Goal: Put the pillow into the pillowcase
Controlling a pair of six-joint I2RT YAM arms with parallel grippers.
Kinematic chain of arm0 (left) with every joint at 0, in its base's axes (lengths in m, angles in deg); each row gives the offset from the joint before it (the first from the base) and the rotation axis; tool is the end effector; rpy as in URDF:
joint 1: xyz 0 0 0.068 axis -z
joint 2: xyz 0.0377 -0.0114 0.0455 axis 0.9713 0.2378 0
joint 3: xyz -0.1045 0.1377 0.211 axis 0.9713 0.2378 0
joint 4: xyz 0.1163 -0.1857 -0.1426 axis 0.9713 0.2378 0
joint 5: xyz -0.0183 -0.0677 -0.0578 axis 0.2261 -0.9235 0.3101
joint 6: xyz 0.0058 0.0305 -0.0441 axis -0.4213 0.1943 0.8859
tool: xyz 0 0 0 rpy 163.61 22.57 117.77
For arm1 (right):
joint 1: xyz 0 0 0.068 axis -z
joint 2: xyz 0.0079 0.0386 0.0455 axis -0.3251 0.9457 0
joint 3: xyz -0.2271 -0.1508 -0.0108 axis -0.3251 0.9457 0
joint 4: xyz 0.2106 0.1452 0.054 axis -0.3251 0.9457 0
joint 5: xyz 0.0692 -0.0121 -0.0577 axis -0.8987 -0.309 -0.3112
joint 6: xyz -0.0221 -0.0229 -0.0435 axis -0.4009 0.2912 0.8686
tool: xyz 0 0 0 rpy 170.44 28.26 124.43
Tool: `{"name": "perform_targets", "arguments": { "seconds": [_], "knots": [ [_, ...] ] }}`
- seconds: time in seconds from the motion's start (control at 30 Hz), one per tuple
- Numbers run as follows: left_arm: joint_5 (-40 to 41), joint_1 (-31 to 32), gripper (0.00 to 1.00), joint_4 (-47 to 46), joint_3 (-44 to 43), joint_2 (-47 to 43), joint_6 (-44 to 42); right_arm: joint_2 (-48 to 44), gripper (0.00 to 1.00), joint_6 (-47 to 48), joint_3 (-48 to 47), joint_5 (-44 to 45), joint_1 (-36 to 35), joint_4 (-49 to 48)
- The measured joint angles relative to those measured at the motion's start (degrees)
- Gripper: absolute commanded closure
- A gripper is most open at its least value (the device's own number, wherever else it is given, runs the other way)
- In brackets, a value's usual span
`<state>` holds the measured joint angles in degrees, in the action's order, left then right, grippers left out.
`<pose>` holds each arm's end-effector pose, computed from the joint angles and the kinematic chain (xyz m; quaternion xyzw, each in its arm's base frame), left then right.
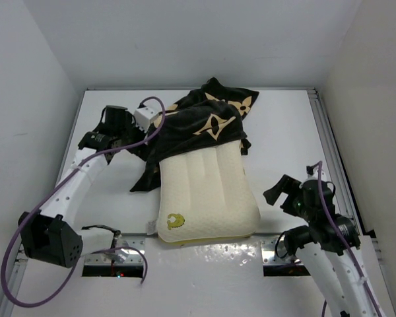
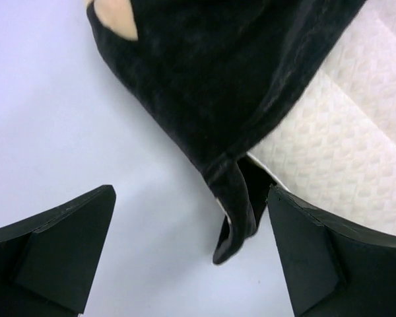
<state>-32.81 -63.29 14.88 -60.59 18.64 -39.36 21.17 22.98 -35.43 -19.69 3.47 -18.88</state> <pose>0.2560 -0.0661 0.3203 0.3388 0.8549 -0.0506 0.3896 0.0788 0.0191 0.2432 0.2470 0.8666 0.1899 0.3899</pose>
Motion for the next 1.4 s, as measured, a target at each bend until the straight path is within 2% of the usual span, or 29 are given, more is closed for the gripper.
{"name": "perform_targets", "arguments": {
  "seconds": [0.2,0.47,0.8,1.4],
  "knots": [
    [-3.6,-3.9,0.00,-0.3,5.3,-6.2,1.4,-5.2,0.01,-1.0,-0.7,0.5,0.0,6.9],
    [-7.6,-7.9,0.00,-0.6,6.7,-10.7,2.5,-8.9,0.01,-1.3,-3.2,2.3,0.0,12.9],
    [-10.3,-10.1,0.00,-0.3,9.0,-14.1,3.1,-14.3,0.01,-1.3,-4.5,6.1,0.0,16.3],
    [-13.2,-12.0,0.00,-0.1,11.6,-15.4,3.4,-15.1,0.01,-1.2,-4.5,6.3,0.0,16.7]
  ]
}}
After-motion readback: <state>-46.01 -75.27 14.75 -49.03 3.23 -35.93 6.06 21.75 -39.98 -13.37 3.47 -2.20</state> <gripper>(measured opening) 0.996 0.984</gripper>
